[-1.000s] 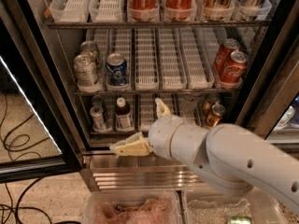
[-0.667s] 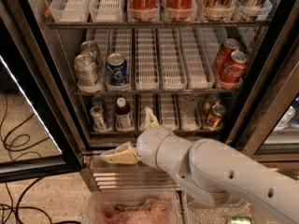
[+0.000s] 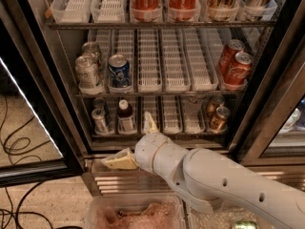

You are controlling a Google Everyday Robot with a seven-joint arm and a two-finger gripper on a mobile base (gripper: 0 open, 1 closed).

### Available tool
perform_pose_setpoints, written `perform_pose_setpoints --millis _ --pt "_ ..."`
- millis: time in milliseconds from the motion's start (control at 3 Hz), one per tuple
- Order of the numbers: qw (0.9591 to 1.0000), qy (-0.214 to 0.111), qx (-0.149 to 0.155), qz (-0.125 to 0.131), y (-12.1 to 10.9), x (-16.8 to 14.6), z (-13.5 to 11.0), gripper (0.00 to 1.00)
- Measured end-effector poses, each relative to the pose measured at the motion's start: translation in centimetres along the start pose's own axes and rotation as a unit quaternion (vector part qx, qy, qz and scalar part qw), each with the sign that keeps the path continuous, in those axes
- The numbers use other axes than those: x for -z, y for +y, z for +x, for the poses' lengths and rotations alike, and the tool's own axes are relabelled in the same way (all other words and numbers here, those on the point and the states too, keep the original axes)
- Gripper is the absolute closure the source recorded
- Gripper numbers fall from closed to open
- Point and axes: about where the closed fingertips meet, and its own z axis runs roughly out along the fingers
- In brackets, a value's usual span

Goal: Pick redbull can from bottom shelf of fridge

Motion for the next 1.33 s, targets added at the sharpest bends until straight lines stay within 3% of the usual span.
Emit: perform_pose_setpoints --millis 333,1000,1333 --pt "0.9999 0.005 -0.008 -0.01 0.8 -0.9 0.7 0.0" --pt "0.9968 0.061 -0.026 -0.043 3.8 -2.9 4.1 0.0" --pt "0.9967 0.062 -0.025 -0.046 3.9 -3.2 4.2 0.0"
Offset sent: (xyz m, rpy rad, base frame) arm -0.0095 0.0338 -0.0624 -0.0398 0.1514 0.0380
